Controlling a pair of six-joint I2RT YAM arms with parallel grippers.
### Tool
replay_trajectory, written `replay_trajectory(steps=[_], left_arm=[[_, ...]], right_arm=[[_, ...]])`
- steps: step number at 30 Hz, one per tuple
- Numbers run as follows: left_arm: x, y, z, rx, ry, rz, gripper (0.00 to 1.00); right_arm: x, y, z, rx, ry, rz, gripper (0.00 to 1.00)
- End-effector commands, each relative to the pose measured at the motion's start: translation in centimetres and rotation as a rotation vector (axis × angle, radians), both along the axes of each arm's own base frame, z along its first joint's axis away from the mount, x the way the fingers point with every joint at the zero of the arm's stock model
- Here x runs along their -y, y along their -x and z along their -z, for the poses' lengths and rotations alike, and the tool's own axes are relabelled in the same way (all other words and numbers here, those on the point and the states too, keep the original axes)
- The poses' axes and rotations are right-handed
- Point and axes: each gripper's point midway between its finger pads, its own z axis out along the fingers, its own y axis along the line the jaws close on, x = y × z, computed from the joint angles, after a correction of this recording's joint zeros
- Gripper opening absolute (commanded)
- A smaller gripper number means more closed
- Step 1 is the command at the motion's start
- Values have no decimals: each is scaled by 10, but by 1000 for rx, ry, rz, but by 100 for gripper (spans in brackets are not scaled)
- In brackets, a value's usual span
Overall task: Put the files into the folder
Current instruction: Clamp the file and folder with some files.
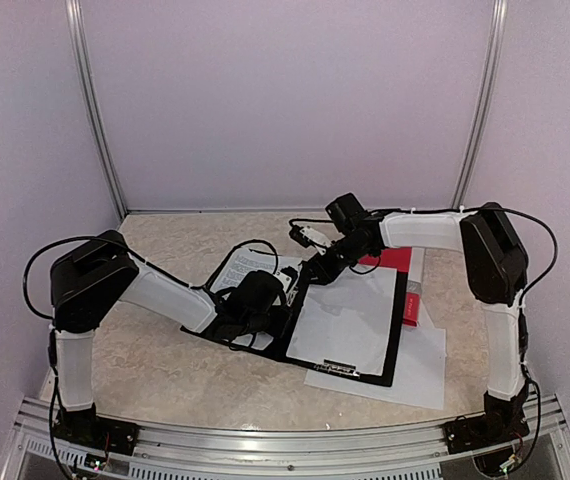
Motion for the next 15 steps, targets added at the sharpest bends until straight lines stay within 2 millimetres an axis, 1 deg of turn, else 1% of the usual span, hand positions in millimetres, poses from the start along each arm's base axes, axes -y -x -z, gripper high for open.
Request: replay_trajectory(steps=[1,4,6,8,10,13,15], left_arm=[[-17,5,10,-45,-62,-22,33],[-13,4,5,-48,-54,-27,34],[-10,3,0,-44,-44,-25,35],[-9,0,-6,-39,-47,-34,37],[-6,-4,-16,-27,-46,-39,40],[-3,-9,-27,-15,-41,-48,47],[-1,-12,-33,-11,-32,-50,53]], right_arm=[[-1,-4,-57,80,-118,24,34],[11,-3,-74,114,-140,78,41],[26,-1,-76,131,-120,140,45],[44,4,-73,137,-80,211,48],[66,5,-71,144,-41,319,51],[100,15,-58,139,20,457,53],[119,26,-52,134,38,531,54]])
